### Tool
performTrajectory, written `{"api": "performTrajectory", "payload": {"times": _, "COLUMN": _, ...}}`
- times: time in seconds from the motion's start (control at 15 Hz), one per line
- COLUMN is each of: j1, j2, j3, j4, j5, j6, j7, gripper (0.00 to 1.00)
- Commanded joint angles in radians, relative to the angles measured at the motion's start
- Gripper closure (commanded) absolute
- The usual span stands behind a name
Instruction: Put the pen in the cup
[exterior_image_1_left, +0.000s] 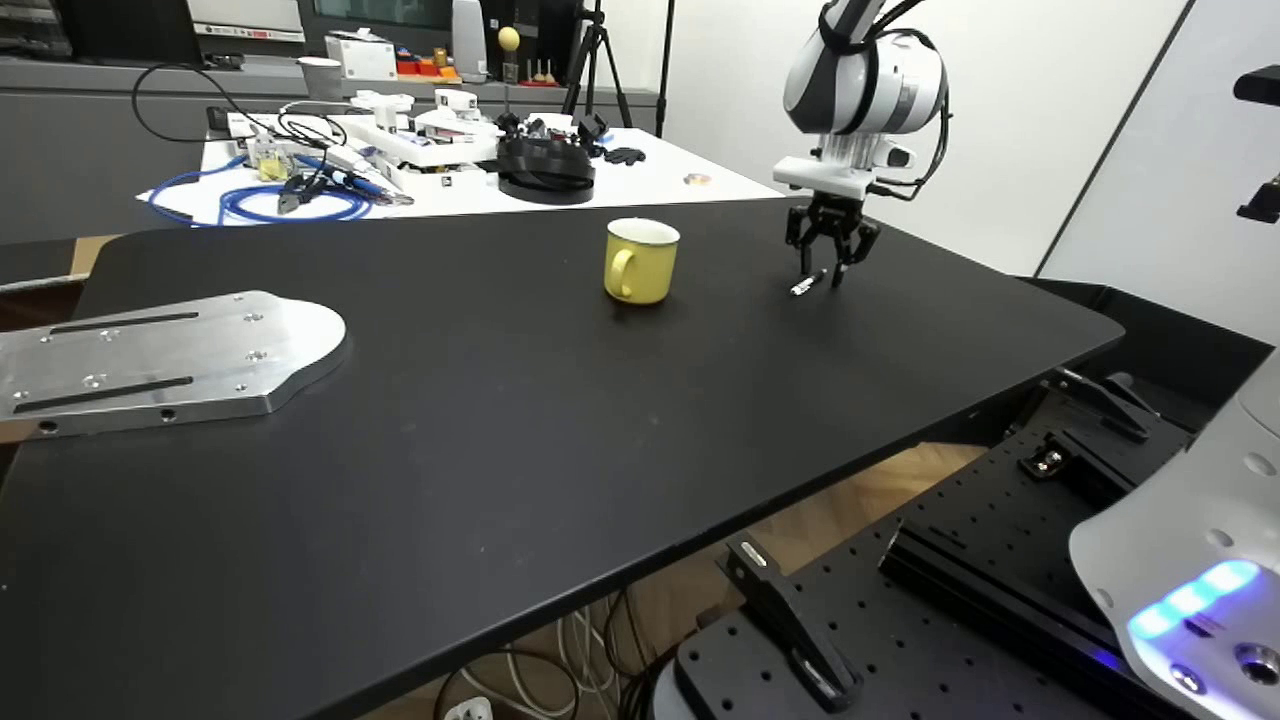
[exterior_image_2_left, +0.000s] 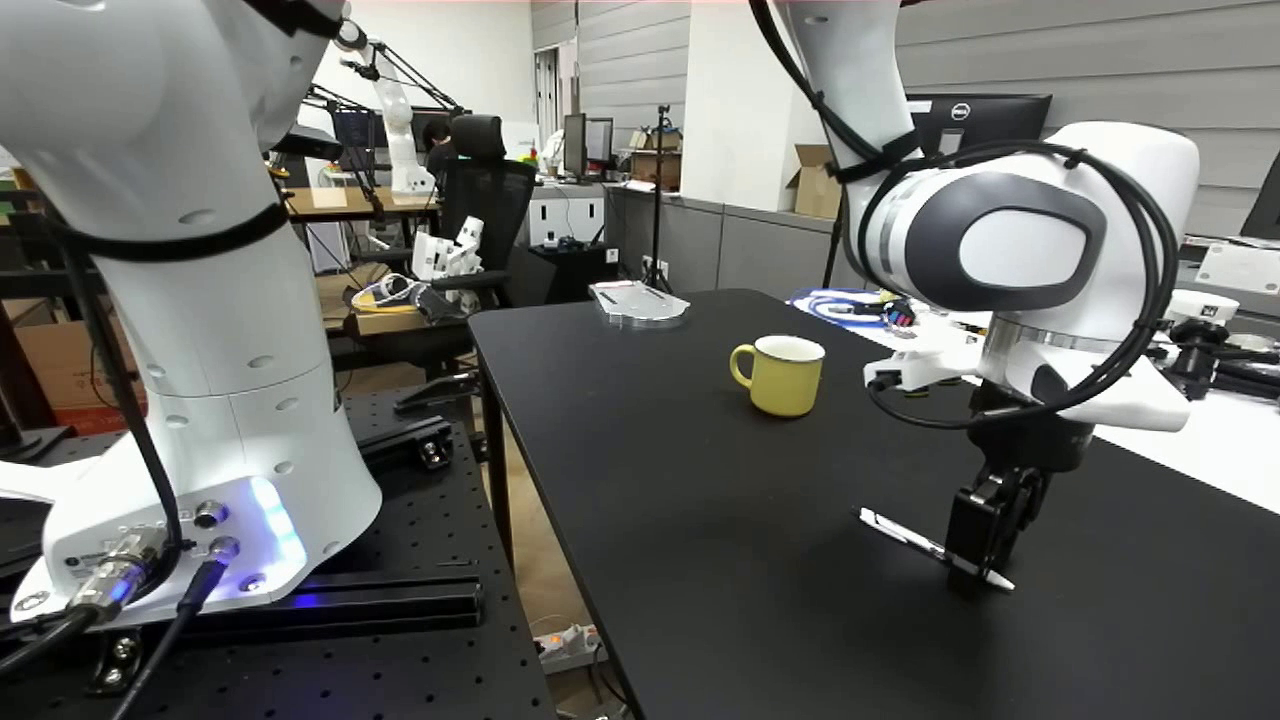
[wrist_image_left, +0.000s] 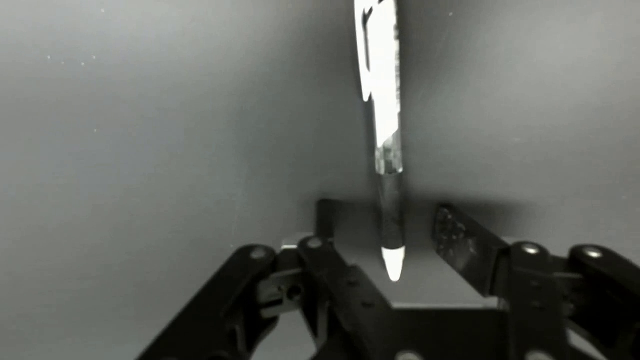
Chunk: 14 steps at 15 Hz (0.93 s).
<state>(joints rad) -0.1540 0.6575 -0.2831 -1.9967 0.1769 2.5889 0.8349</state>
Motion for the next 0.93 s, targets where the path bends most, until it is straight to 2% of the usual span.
{"api": "performTrajectory", "payload": {"times": 0.0, "j1": 0.006, "j2": 0.005, "j3": -0.005, "j4": -0.008, "j5": 0.012, "j6": 0.013, "j7": -0.001, "gripper": 0.73}}
{"api": "performTrajectory", "payload": {"times": 0.27, "j1": 0.005, "j2": 0.0, "j3": -0.013, "j4": -0.004, "j5": 0.015, "j6": -0.005, "j7": 0.013, "gripper": 0.98}}
{"api": "performTrajectory", "payload": {"times": 0.33, "j1": 0.006, "j2": 0.0, "j3": -0.016, "j4": 0.0, "j5": 0.017, "j6": -0.012, "j7": 0.021, "gripper": 1.0}}
{"api": "performTrajectory", "payload": {"times": 0.4, "j1": 0.007, "j2": 0.0, "j3": -0.018, "j4": 0.006, "j5": 0.019, "j6": -0.023, "j7": 0.027, "gripper": 0.95}}
{"api": "performTrajectory", "payload": {"times": 0.87, "j1": 0.041, "j2": -0.046, "j3": -0.011, "j4": 0.013, "j5": 0.023, "j6": -0.048, "j7": 0.041, "gripper": 0.95}}
